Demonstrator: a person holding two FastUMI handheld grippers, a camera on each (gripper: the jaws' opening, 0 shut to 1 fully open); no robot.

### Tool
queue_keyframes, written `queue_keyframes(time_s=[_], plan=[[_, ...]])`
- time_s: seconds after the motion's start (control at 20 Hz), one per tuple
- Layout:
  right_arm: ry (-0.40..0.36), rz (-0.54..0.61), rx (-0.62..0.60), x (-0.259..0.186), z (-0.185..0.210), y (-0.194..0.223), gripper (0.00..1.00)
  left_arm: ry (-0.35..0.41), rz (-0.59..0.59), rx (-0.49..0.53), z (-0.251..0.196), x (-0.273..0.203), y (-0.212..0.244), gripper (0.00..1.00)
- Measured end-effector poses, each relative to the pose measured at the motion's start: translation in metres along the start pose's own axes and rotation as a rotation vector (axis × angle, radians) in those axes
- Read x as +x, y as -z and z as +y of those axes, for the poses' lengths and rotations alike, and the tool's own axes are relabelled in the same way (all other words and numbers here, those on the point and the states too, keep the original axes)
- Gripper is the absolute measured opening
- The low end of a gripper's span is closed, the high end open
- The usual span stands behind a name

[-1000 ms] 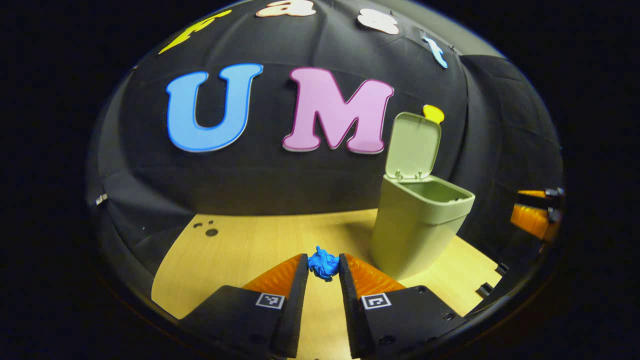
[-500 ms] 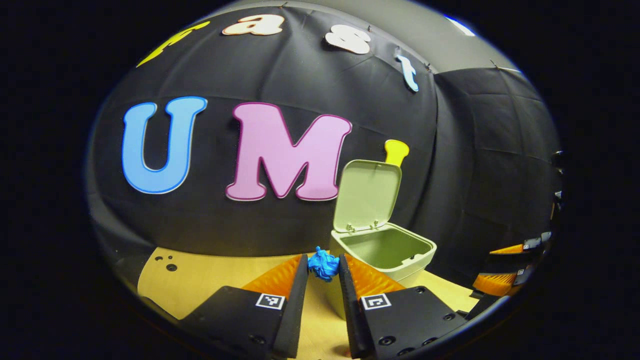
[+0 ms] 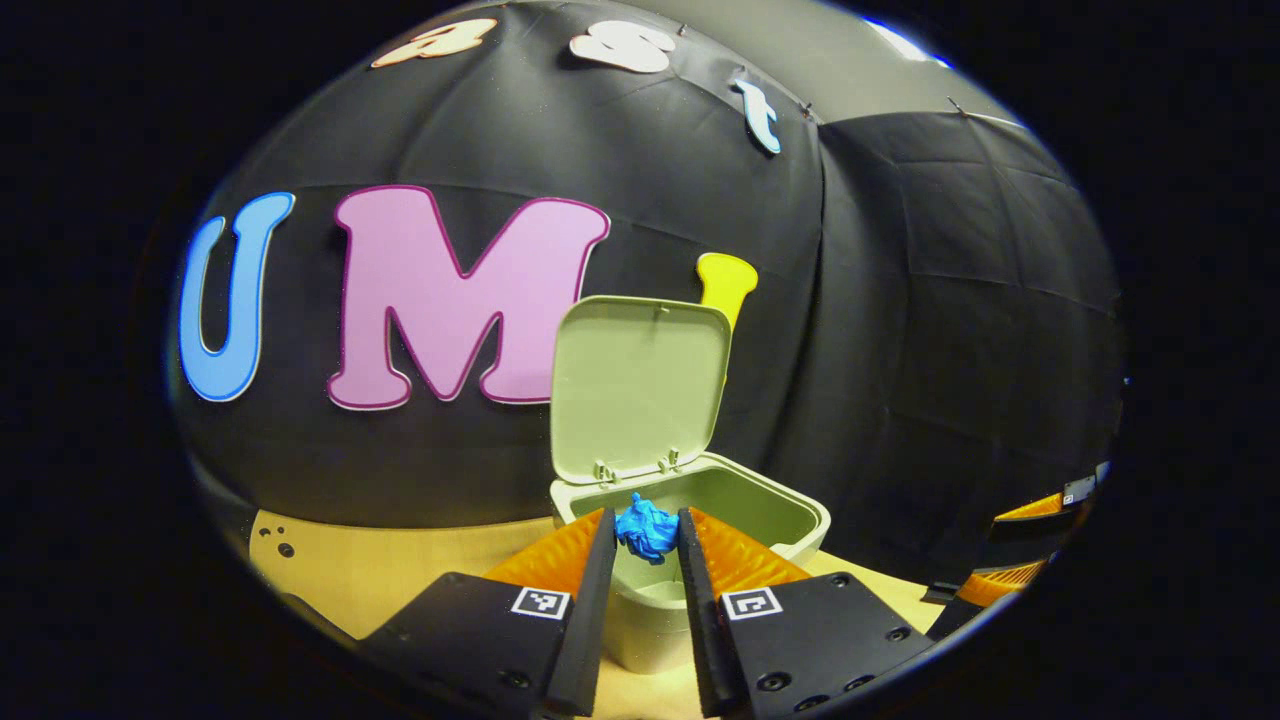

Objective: Press the lid of the desktop garbage bin to open it, pick up the crumpled paper on the desktop and throw it into the bin, then pick up the pop can on the desktop and drop it into the bin, and finally close the garbage bin lid.

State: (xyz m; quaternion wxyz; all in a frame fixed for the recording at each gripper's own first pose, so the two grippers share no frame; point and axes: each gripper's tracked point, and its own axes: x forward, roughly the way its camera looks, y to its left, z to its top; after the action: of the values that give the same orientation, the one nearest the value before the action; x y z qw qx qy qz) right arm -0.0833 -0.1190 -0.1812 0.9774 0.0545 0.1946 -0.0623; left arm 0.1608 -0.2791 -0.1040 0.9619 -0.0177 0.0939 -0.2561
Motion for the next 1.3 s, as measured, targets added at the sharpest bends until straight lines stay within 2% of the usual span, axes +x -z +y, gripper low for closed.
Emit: queue_keyframes(time_s=[0.1,0.35,0.45,0.5,0.6,0.65,0.95,1.3], plan=[[0.012,0.011,0.010,0.001,-0.016,0.006,0.82,0.003,0.030,0.002,-0.008,0.023,0.011,0.41],[0.023,0.026,0.029,0.007,-0.035,0.011,0.82,-0.029,0.069,-0.003,-0.009,0.039,0.025,0.44],[0.017,0.040,0.027,0.010,-0.036,0.016,0.82,-0.012,0.078,-0.017,-0.013,0.043,0.028,0.55],[0.013,0.042,0.024,0.009,-0.035,0.017,0.82,-0.009,0.077,-0.023,-0.015,0.041,0.027,0.70],[-0.001,0.045,0.017,0.008,-0.028,0.017,0.86,-0.018,0.074,-0.028,-0.011,0.039,0.027,0.91],[-0.008,0.044,0.016,0.008,-0.025,0.016,0.87,-0.019,0.071,-0.031,-0.010,0.037,0.026,0.94],[-0.072,0.034,0.006,0.008,0.008,0.013,0.94,-0.073,0.045,-0.043,0.019,0.005,0.018,0.95],[-0.189,0.038,-0.013,0.012,0.068,0.015,0.94,-0.223,0.001,-0.032,0.085,-0.070,0.011,0.94]])
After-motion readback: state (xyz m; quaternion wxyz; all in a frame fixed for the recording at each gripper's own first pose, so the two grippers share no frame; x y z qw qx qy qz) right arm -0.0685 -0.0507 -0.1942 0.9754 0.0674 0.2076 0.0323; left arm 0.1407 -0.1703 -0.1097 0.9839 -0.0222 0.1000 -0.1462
